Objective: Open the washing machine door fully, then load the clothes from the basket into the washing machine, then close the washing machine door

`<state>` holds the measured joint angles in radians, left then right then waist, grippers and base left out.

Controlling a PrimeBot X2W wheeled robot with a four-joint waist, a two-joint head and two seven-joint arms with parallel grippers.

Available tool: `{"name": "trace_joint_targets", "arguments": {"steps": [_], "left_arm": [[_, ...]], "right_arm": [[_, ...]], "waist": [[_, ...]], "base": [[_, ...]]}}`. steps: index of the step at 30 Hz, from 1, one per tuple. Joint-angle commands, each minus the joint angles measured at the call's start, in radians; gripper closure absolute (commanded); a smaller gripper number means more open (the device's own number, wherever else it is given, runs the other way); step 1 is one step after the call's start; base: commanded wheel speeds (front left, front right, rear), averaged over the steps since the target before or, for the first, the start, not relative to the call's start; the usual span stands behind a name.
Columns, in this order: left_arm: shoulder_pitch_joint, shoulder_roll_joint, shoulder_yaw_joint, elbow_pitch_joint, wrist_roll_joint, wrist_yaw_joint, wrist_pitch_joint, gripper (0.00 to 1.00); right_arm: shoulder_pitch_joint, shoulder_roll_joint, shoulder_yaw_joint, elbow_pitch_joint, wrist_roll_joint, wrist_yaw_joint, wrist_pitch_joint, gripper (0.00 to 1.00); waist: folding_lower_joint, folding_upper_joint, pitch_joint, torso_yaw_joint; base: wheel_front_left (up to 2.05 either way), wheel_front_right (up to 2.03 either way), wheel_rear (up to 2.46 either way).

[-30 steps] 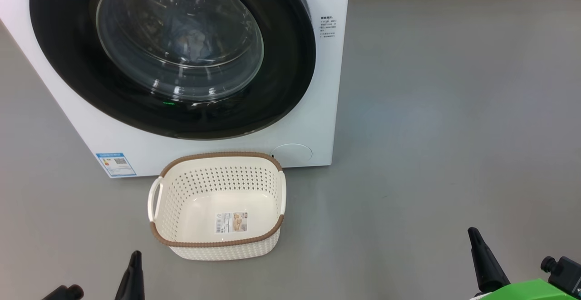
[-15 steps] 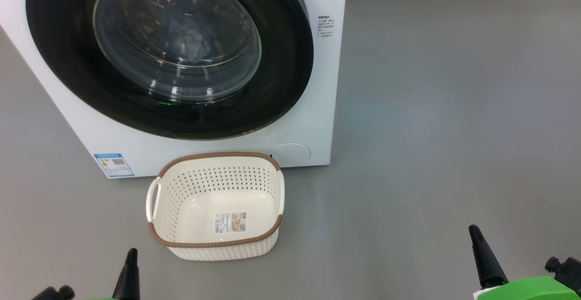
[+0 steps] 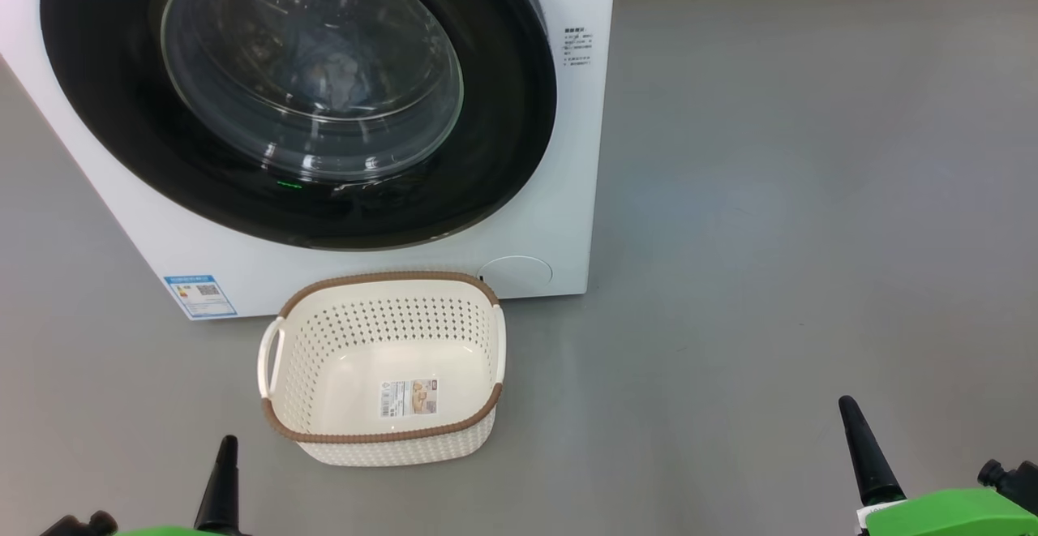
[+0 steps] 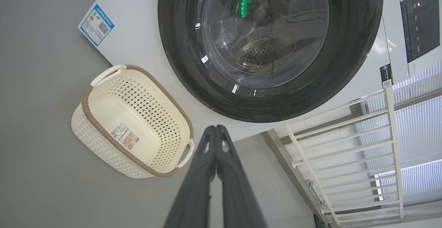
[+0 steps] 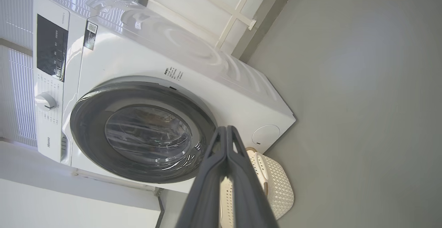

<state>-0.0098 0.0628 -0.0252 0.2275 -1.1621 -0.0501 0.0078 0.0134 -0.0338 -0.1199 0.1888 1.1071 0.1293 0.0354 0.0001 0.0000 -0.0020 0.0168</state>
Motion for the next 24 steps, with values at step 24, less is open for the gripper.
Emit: {"name": "trace_joint_targets", "arguments": {"steps": [24], "left_arm": [[-0.074,-0.001,0.090,0.002,-0.258,-0.050,0.059,1.00]], "right_arm": [[-0.089,-0.014,0.007,0.022,0.290,0.001,0.046,1.00]], "waist": [[-0.0001,0.0000,0.003,-0.009]], "base": [[0.00,0.00,0.00]]}}
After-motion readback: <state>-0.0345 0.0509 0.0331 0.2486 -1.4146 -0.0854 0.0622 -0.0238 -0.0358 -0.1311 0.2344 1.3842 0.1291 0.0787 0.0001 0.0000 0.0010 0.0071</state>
